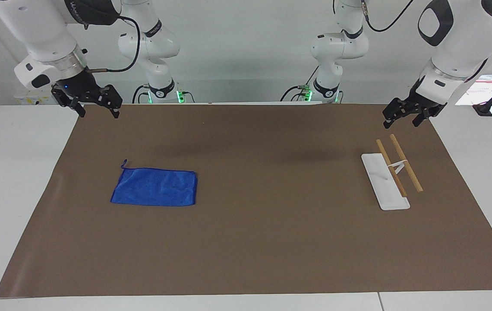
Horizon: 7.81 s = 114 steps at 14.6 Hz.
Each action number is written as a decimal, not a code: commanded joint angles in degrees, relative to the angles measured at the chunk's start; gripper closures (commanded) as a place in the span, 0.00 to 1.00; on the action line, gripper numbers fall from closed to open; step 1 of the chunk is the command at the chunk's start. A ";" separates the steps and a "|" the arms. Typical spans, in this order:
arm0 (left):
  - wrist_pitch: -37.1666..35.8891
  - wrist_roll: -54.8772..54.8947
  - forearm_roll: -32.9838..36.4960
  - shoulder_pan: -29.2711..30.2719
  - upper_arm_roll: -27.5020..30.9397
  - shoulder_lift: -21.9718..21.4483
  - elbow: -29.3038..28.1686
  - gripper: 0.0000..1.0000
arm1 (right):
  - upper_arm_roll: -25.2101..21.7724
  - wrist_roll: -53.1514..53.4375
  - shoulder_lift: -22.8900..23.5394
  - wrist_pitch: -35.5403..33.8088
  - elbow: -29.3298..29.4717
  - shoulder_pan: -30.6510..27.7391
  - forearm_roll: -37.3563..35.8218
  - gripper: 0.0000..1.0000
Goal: Right arm passes towel to left arm to hang
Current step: 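Move the right gripper toward the blue towel, then grasp the blue towel edge with the right gripper and lift, then carry the towel toward the left gripper while the left gripper reaches out, then close the left gripper on the towel beside the right gripper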
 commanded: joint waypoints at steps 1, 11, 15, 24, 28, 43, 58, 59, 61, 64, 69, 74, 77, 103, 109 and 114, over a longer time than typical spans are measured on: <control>0.02 0.11 -0.65 0.44 -0.03 -1.46 -1.46 0.00 | 0.05 -0.93 -0.70 0.87 -0.90 0.19 -0.64 0.00; 0.02 0.11 -0.65 0.44 -0.12 -1.46 -1.37 0.00 | 0.32 -1.02 -0.97 0.70 -1.25 0.19 -0.65 0.00; 0.02 0.11 -0.65 0.44 -0.12 -1.37 -1.37 0.00 | 0.49 -1.19 -3.33 7.70 -8.58 0.28 -0.73 0.00; 0.02 0.11 -0.65 0.44 -0.12 -1.37 -1.46 0.00 | 0.84 -1.37 6.85 46.26 -28.98 2.13 -0.56 0.00; 0.02 0.11 -0.65 0.44 -0.12 -1.37 -1.46 0.00 | 0.84 -2.85 10.45 51.67 -33.23 1.95 -0.29 0.00; 0.02 0.11 -0.65 0.44 -0.12 -1.46 -1.46 0.00 | 0.84 -8.49 14.59 55.99 -37.37 0.10 0.23 1.00; 0.02 0.11 -0.65 0.44 -0.12 -1.46 -1.46 0.00 | 6.81 8.17 10.46 19.42 -5.13 0.72 11.82 1.00; 0.02 0.11 -0.65 0.44 -0.12 -1.46 -1.46 0.00 | 8.39 12.47 10.72 19.59 -3.81 0.72 13.58 1.00; 0.02 0.11 -0.65 0.44 -0.12 -1.37 -1.45 0.00 | 11.46 21.26 11.68 22.30 -1.96 0.81 17.79 1.00; 0.02 0.11 -0.65 0.44 -0.12 -1.46 -1.37 0.00 | 15.25 31.29 12.56 30.89 -2.65 2.55 25.70 1.00; 0.02 0.11 -0.65 0.44 -0.03 -1.37 -1.46 0.00 | 15.34 53.70 14.06 50.13 -2.83 12.57 36.77 1.00; 0.02 0.11 -0.65 0.44 -0.12 -1.46 -1.45 0.00 | 15.35 62.25 14.93 62.47 -4.24 20.31 46.37 1.00; 0.02 0.11 -0.65 0.44 -0.12 -1.46 -1.46 0.00 | 15.35 62.97 16.17 69.23 -3.88 23.38 53.47 1.00; 23.74 -69.74 -24.72 -4.39 -0.91 -4.35 -20.52 0.00 | 15.26 65.34 17.31 73.21 -1.95 28.49 59.65 1.00; 29.97 -84.24 -28.32 -8.52 -1.08 -6.20 -25.27 0.00 | 15.26 65.16 17.31 73.21 -2.13 28.49 59.30 1.00; 35.07 -95.23 -29.91 -10.81 -1.08 -6.20 -25.98 0.00 | 15.26 64.90 17.31 73.29 -2.56 28.58 59.12 1.00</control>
